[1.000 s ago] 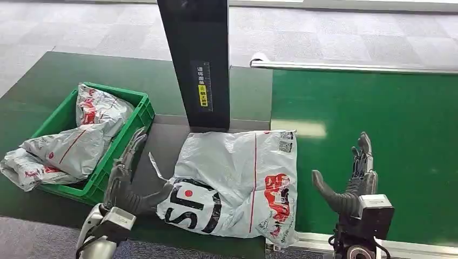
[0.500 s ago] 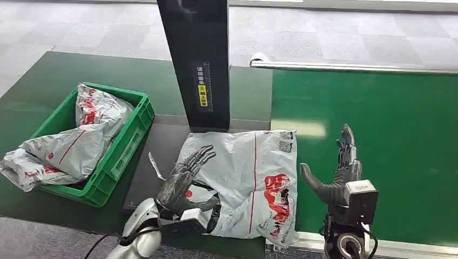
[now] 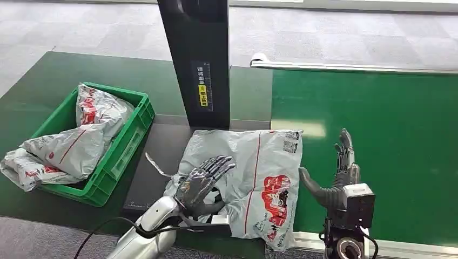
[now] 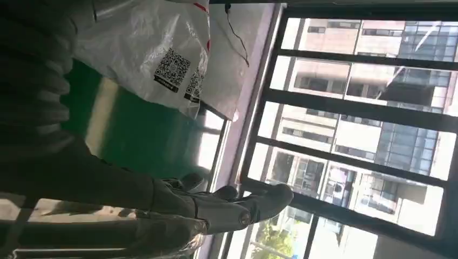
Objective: Moved the parcel from conveyor to table for the left to box.
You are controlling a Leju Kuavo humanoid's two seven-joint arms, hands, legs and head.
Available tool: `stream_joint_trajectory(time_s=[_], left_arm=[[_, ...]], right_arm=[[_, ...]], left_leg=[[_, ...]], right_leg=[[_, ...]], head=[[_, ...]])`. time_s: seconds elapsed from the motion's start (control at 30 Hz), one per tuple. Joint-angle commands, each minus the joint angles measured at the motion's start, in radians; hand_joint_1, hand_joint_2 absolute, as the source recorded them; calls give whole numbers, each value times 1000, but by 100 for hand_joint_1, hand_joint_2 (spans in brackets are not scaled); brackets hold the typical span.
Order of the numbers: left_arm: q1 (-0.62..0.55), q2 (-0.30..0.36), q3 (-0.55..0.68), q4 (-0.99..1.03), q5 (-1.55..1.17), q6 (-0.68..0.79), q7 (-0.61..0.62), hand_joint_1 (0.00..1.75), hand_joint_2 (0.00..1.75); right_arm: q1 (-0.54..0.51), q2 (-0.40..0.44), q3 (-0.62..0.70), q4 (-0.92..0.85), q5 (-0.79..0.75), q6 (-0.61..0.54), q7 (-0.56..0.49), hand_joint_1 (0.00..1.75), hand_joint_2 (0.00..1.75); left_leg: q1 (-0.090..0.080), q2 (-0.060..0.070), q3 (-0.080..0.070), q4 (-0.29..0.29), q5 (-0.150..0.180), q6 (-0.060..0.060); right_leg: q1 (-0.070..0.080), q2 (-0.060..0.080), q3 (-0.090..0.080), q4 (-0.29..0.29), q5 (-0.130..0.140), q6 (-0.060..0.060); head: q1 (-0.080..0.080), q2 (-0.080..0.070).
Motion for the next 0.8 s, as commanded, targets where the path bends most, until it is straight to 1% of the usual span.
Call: stream_joint_trajectory(time_s=[0.03,0.17,0.33,0.4,0.43,0.5,0.6,0.67,0.77,0.8], left_arm=[[-33,0,-45,116,-4,-4,6,0,175],[-36,1,-48,116,-9,-15,11,0,175],[-66,-9,-72,183,3,-150,18,0,175],[-73,-12,-83,205,7,-168,13,0,175],[-72,-12,-75,209,48,-177,-21,175,175],[-64,-4,-71,183,78,-161,-46,175,175],[-34,21,-56,72,147,-141,-97,175,175],[-22,33,-51,15,171,-135,-112,175,175],[-19,38,-53,-7,175,-138,-111,175,175],[-16,38,-50,-15,183,-136,-115,175,175]], right_arm=[[-2,10,-30,9,-1,5,7,0,175],[-1,11,-32,10,0,4,7,0,175],[6,10,-32,7,1,-3,7,0,175],[8,8,-29,4,1,-5,7,0,175],[14,7,-28,-2,0,-7,7,0,175],[24,6,-29,-11,-1,-10,8,0,175],[42,4,-34,-26,-11,-17,7,0,175],[43,2,-36,-27,-17,-18,4,0,175],[41,1,-36,-25,-18,-19,3,0,175],[41,1,-36,-25,-19,-20,3,0,175]], left_leg=[[0,0,2,-1,0,1],[-1,1,3,-1,0,1],[-1,0,4,-1,0,1],[0,0,4,-1,0,0],[-1,0,6,-2,0,1],[-1,0,7,-2,0,1],[0,0,7,-1,0,1],[-1,1,7,-2,1,1],[0,2,6,-1,-1,1],[0,0,6,-1,0,1]], right_leg=[[0,-1,3,-1,0,0],[0,-1,3,-1,0,0],[0,-2,4,-1,0,0],[0,-1,5,-1,0,0],[-1,-2,6,-2,0,0],[-1,-2,8,-2,0,0],[0,-1,8,-1,0,0],[0,-2,8,-3,1,-1],[0,0,7,-1,0,-1],[0,-1,7,-1,0,0]], head=[[0,0],[0,0],[0,0],[0,0],[0,0],[0,0],[0,0],[0,0],[0,0],[0,0]])
